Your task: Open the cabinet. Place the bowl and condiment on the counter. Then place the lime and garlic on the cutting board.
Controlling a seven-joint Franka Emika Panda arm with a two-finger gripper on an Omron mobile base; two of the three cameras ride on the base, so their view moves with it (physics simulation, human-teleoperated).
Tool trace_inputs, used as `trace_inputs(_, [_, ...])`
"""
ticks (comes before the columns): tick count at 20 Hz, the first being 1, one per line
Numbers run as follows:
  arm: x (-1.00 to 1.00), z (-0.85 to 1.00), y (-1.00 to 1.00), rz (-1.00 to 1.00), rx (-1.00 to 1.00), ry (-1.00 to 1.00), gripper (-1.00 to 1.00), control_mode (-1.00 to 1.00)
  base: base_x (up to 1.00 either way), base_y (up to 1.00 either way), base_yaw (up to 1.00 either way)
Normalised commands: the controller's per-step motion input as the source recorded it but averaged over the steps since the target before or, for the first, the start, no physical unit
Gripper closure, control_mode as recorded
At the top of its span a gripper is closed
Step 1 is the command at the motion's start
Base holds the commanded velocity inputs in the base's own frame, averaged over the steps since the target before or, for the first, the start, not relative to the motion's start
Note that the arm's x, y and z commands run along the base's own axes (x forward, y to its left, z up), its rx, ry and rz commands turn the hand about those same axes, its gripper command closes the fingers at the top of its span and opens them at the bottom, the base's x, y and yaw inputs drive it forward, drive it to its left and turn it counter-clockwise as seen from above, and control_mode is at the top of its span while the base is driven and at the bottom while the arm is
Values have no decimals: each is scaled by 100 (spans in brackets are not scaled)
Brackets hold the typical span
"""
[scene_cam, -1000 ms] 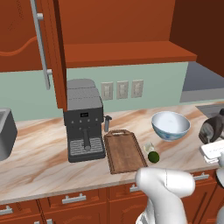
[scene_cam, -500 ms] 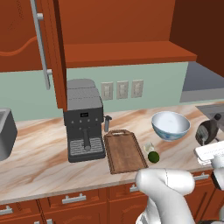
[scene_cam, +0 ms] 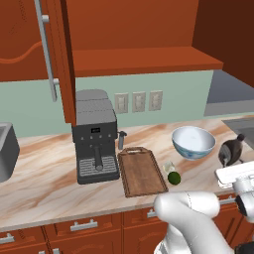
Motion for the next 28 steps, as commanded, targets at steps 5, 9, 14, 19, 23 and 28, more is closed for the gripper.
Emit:
trace_inputs(5, [18, -25, 0, -3, -3, -4, 100, -100, 0, 0, 0])
trace_inputs(9, [15, -28, 0, -3, -4, -3, 100, -100, 0, 0, 0])
trace_inputs(14, [15, -27, 0, -3, -4, -2, 100, -100, 0, 0, 0])
trace_inputs(19, [13, -26, 0, -2, -4, -1, 100, -100, 0, 0, 0])
trace_inputs(23, [2, -11, 0, 0, -1, 0, 100, -100, 0, 0, 0])
trace_inputs(28, [0, 0, -1, 0, 0, 3, 100, -100, 0, 0, 0])
